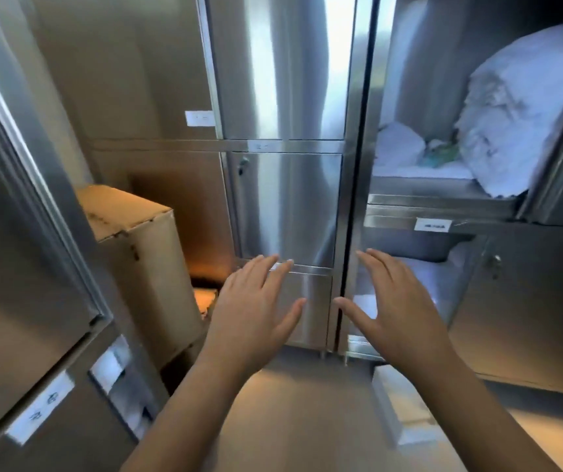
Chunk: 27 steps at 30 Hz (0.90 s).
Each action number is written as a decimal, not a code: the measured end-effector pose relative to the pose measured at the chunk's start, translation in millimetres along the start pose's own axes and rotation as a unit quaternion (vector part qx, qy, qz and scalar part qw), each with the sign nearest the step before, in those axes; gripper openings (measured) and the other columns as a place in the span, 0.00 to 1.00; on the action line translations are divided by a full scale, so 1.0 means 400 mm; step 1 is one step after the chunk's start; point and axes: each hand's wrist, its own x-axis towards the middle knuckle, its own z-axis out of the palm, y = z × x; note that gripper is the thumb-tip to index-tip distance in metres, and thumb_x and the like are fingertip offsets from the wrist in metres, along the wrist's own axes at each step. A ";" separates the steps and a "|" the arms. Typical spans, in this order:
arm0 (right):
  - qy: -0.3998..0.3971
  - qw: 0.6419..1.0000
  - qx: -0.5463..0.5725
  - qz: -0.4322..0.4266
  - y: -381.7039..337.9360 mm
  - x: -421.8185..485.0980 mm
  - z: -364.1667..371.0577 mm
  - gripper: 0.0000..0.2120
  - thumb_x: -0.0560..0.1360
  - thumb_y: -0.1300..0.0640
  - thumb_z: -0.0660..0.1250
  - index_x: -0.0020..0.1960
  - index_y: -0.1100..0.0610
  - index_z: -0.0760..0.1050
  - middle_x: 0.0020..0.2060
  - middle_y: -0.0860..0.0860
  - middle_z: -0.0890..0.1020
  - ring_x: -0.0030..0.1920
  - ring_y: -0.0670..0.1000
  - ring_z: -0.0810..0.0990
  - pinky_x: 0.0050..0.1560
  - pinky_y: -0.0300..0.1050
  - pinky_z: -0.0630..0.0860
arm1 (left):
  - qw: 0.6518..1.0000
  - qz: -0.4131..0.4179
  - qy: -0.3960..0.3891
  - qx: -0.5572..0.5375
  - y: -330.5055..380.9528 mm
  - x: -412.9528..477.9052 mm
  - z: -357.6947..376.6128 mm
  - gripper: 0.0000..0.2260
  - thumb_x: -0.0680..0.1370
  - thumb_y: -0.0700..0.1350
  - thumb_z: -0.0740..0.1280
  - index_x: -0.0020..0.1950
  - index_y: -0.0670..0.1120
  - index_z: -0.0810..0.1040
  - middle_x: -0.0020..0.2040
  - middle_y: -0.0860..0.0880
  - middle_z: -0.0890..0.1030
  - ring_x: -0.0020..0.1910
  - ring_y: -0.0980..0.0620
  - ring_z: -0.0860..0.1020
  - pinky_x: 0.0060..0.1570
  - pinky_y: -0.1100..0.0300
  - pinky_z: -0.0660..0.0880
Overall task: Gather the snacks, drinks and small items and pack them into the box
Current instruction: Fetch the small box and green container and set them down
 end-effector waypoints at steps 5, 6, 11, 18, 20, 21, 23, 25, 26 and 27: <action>0.022 0.998 -0.040 0.053 0.168 0.196 -0.005 0.39 0.70 0.30 0.48 0.73 0.52 0.60 0.72 0.48 0.65 0.71 0.49 0.61 0.68 0.44 0.58 | 0.996 0.067 -0.004 -0.050 0.024 0.294 0.138 0.25 0.77 0.59 0.58 0.71 0.49 0.69 0.70 0.49 0.69 0.70 0.48 0.67 0.67 0.51 0.65; 0.030 0.997 -0.050 0.059 0.199 0.230 -0.002 0.40 0.69 0.29 0.48 0.73 0.52 0.60 0.72 0.48 0.65 0.71 0.48 0.61 0.68 0.44 0.58 | 0.996 0.078 -0.006 -0.051 0.031 0.346 0.168 0.25 0.78 0.60 0.57 0.72 0.51 0.67 0.71 0.50 0.68 0.71 0.50 0.65 0.68 0.52 0.63; 0.047 0.991 -0.070 0.108 0.364 0.342 0.016 0.39 0.69 0.29 0.49 0.72 0.51 0.61 0.71 0.47 0.66 0.71 0.48 0.62 0.69 0.45 0.60 | 0.988 0.131 -0.026 -0.076 0.107 0.562 0.308 0.25 0.78 0.59 0.59 0.73 0.52 0.64 0.73 0.52 0.65 0.73 0.51 0.61 0.70 0.54 0.57; 0.056 0.984 -0.088 0.143 0.610 0.448 0.001 0.38 0.70 0.30 0.51 0.72 0.51 0.62 0.71 0.46 0.66 0.70 0.47 0.62 0.68 0.45 0.61 | 0.980 0.166 -0.027 -0.106 0.256 0.791 0.463 0.27 0.77 0.63 0.52 0.73 0.52 0.64 0.73 0.52 0.64 0.73 0.52 0.60 0.70 0.57 0.55; 0.052 0.985 -0.087 0.140 0.692 0.486 -0.003 0.36 0.71 0.32 0.56 0.73 0.50 0.61 0.71 0.46 0.65 0.71 0.47 0.61 0.69 0.45 0.60 | 0.979 0.168 -0.019 -0.112 0.307 0.851 0.503 0.28 0.76 0.63 0.51 0.72 0.51 0.66 0.72 0.51 0.67 0.72 0.51 0.62 0.69 0.56 0.58; 0.047 0.986 -0.087 0.138 0.734 0.505 -0.006 0.36 0.72 0.32 0.57 0.73 0.50 0.60 0.71 0.46 0.64 0.71 0.47 0.61 0.69 0.44 0.59 | 0.979 0.168 -0.016 -0.112 0.331 0.881 0.523 0.28 0.76 0.63 0.52 0.71 0.51 0.67 0.71 0.51 0.68 0.72 0.51 0.63 0.69 0.55 0.59; 0.039 0.987 -0.089 0.132 0.816 0.550 -0.015 0.36 0.72 0.33 0.57 0.74 0.50 0.58 0.72 0.46 0.63 0.71 0.46 0.59 0.69 0.43 0.58 | 0.981 0.163 -0.012 -0.108 0.376 0.943 0.561 0.27 0.77 0.62 0.53 0.71 0.51 0.68 0.71 0.51 0.68 0.71 0.50 0.64 0.69 0.54 0.60; 0.037 0.988 -0.086 0.123 0.894 0.599 -0.029 0.36 0.71 0.33 0.55 0.74 0.49 0.58 0.72 0.46 0.63 0.71 0.46 0.59 0.69 0.43 0.58 | 0.983 0.154 -0.014 -0.098 0.417 1.010 0.595 0.26 0.77 0.62 0.54 0.73 0.52 0.65 0.72 0.51 0.66 0.73 0.51 0.61 0.70 0.54 0.58; 0.037 0.989 -0.083 0.118 0.932 0.626 -0.037 0.36 0.71 0.33 0.54 0.74 0.50 0.58 0.72 0.46 0.63 0.72 0.46 0.59 0.69 0.43 0.58 | 0.984 0.149 -0.013 -0.092 0.436 1.043 0.609 0.26 0.78 0.62 0.54 0.73 0.52 0.64 0.73 0.51 0.65 0.73 0.51 0.60 0.70 0.55 0.57; 0.036 0.990 -0.080 0.114 0.968 0.652 -0.044 0.36 0.71 0.32 0.54 0.74 0.50 0.58 0.72 0.46 0.62 0.72 0.46 0.58 0.70 0.43 0.58 | 0.986 0.143 -0.009 -0.088 0.453 1.075 0.622 0.26 0.78 0.62 0.54 0.73 0.52 0.63 0.73 0.52 0.64 0.73 0.51 0.59 0.70 0.55 0.56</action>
